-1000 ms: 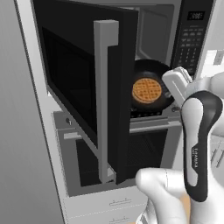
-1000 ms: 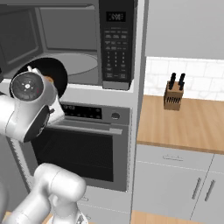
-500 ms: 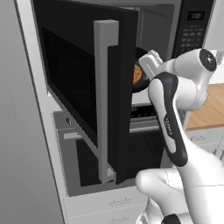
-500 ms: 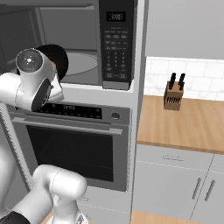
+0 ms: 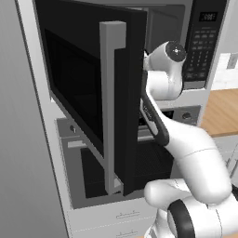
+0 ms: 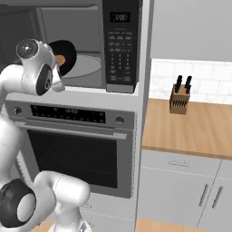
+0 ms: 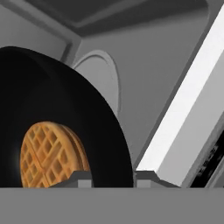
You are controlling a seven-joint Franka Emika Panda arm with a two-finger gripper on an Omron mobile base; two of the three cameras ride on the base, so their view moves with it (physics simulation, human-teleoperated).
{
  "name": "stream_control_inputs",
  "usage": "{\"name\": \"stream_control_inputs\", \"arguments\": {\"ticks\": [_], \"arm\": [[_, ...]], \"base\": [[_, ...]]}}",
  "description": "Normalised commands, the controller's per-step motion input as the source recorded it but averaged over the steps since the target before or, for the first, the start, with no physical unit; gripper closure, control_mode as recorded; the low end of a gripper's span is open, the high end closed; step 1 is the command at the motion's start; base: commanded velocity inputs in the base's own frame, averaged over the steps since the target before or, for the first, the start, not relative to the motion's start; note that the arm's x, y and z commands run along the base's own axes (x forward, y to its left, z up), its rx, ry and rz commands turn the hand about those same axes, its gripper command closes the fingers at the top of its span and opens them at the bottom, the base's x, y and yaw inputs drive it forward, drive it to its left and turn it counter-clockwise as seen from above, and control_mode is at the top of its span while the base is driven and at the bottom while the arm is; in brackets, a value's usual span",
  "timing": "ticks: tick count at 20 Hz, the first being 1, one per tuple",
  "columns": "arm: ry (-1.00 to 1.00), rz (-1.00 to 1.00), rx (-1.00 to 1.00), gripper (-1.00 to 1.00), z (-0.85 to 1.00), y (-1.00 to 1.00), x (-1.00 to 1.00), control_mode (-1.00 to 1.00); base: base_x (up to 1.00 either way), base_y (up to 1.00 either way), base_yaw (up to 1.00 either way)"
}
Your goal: Open the microwave, place the bowl with waffle inside the microwave, then close the microwave door and turn it on.
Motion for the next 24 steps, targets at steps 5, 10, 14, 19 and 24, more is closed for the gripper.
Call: {"name": "stream_control_inputs", "arguments": {"ticks": [5,10,14,19,24], "arm": [[0.22,0.0,0.06,1.0,0.0,0.14,1.0,-1.0],[0.11,0.01,0.06,1.0,0.0,0.18,0.99,-1.0],[0.0,0.0,0.02,1.0,-0.14,0.23,0.72,-1.0],[0.0,-0.01,0.0,-1.0,-0.42,0.24,0.59,-1.0],[-0.07,0.0,0.01,-1.0,-0.42,0.04,0.27,-1.0]], "base": [[0.0,0.0,0.0],[0.0,0.0,0.0],[0.0,0.0,0.0],[0.0,0.0,0.0],[0.0,0.0,0.0]]}}
